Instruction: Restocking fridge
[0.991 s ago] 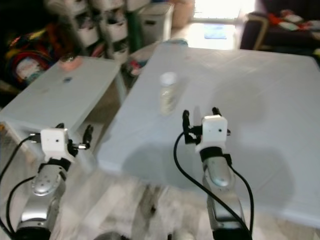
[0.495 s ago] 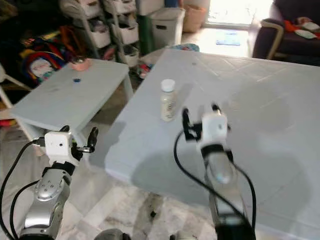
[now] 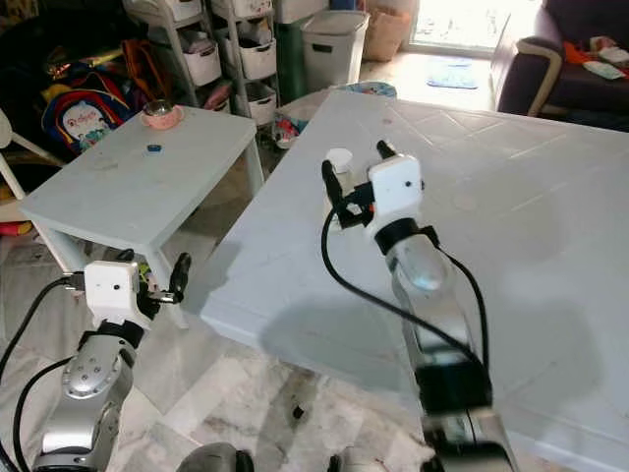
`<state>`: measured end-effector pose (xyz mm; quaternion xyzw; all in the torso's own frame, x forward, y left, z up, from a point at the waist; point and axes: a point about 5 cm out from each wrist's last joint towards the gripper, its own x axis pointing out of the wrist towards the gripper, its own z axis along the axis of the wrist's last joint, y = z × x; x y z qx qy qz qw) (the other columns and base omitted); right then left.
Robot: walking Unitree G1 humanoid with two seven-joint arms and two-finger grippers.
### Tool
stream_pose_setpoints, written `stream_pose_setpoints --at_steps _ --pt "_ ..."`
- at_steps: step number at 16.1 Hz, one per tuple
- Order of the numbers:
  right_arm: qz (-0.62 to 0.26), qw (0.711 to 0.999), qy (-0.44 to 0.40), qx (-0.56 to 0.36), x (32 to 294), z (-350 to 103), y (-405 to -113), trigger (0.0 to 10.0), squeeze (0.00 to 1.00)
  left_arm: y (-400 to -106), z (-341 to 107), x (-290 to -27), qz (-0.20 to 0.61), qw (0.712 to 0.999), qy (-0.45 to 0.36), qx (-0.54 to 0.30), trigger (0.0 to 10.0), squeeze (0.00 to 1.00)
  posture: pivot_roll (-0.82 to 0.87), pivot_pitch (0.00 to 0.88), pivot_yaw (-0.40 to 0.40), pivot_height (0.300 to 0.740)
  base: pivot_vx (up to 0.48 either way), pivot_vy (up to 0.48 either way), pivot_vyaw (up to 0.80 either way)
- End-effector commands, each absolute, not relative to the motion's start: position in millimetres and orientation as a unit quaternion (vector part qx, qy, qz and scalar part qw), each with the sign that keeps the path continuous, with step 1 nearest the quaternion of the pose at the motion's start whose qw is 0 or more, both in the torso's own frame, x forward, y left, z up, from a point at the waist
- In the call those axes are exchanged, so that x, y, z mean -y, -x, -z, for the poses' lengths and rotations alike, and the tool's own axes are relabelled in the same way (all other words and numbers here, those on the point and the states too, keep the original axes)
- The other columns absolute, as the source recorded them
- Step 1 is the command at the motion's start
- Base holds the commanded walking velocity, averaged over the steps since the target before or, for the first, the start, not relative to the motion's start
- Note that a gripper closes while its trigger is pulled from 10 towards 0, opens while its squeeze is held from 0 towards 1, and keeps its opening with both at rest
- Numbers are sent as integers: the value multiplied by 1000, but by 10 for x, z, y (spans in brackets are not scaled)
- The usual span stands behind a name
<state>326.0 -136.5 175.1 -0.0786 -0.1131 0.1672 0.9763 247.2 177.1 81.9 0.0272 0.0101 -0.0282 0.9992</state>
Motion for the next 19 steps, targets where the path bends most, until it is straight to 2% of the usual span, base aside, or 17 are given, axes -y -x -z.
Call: stream_pose_setpoints --at_steps 1,5,10,11,12,13,19 --pt "-169 976 73 118 1364 -1823 -3343 10000 0 -2474 -855 -1779 29 999 -32 -7 10000 0 46 30 37 740 0 0 0" --pt "-183 975 74 98 1322 -1836 -3580 10000 0 -2474 -861 -1764 32 999 -32 -8 10000 0 56 36 32 740 0 0 0" --pt "-206 973 68 75 1250 -1772 -3685 10000 0 -2454 -856 -1766 32 999 -32 -11 10000 0 68 44 28 740 0 0 0" --pt "-207 974 67 69 1245 -1749 -3692 8314 0 -2448 -856 -1768 32 999 -32 -11 10000 0 70 45 28 740 0 0 0" --pt "-207 974 67 69 1245 -1749 -3692 8314 0 -2448 -856 -1768 32 999 -32 -11 10000 0 70 45 28 740 0 0 0" --pt "-209 974 67 62 1241 -1716 -3701 0 0 -2445 -856 -1770 32 999 -33 -12 10000 0 70 48 28 740 0 0 0" --pt "-201 976 64 48 1282 -1648 -3726 196 0 -2454 -852 -1764 34 999 -34 -15 10000 0 68 50 30 740 0 0 0"
